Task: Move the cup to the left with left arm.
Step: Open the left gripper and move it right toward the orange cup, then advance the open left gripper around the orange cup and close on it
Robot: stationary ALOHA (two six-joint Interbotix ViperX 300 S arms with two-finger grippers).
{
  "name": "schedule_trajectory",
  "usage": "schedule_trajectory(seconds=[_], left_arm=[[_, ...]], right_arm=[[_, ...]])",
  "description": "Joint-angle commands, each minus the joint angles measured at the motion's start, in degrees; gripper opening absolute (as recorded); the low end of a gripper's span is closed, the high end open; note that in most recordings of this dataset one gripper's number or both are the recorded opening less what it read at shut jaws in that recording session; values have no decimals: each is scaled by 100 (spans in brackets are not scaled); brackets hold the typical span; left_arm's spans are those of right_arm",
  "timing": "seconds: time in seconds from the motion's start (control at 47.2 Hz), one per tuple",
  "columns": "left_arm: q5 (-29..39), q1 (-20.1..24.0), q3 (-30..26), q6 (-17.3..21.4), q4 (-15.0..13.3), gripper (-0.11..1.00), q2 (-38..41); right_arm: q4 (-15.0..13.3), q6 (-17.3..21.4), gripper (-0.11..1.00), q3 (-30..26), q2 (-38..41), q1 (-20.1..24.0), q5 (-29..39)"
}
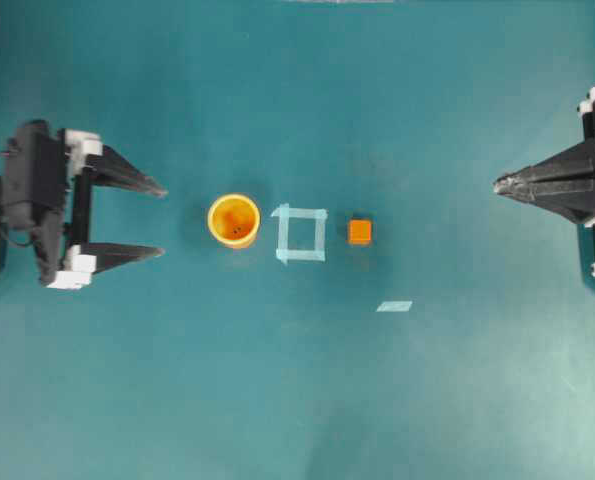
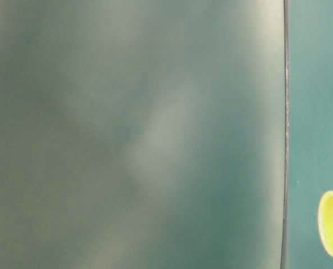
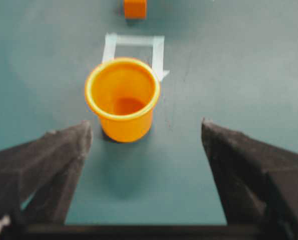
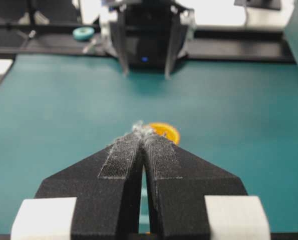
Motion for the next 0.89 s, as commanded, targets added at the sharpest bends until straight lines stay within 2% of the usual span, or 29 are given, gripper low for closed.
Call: schedule_trajectory(seconds=[0.0, 0.148, 0.381, 0.593, 0.868], left_arm=[[-220, 9, -149, 26, 0, 86, 404], [-677, 62, -114, 44, 0, 86, 967], [-1283, 422, -176, 123, 0, 86, 1644], [-1283, 501, -378, 35, 0, 86, 2162], [-1195, 475, -650, 18, 0, 86, 2470]], right_arm=[[-9, 18, 0, -211, 0, 0, -18], [-9, 18, 0, -220, 0, 0, -18], [-9, 18, 0, -220, 0, -9, -18], [-9, 44, 0, -229, -9, -9, 0], [-9, 62, 0, -255, -9, 0, 176]])
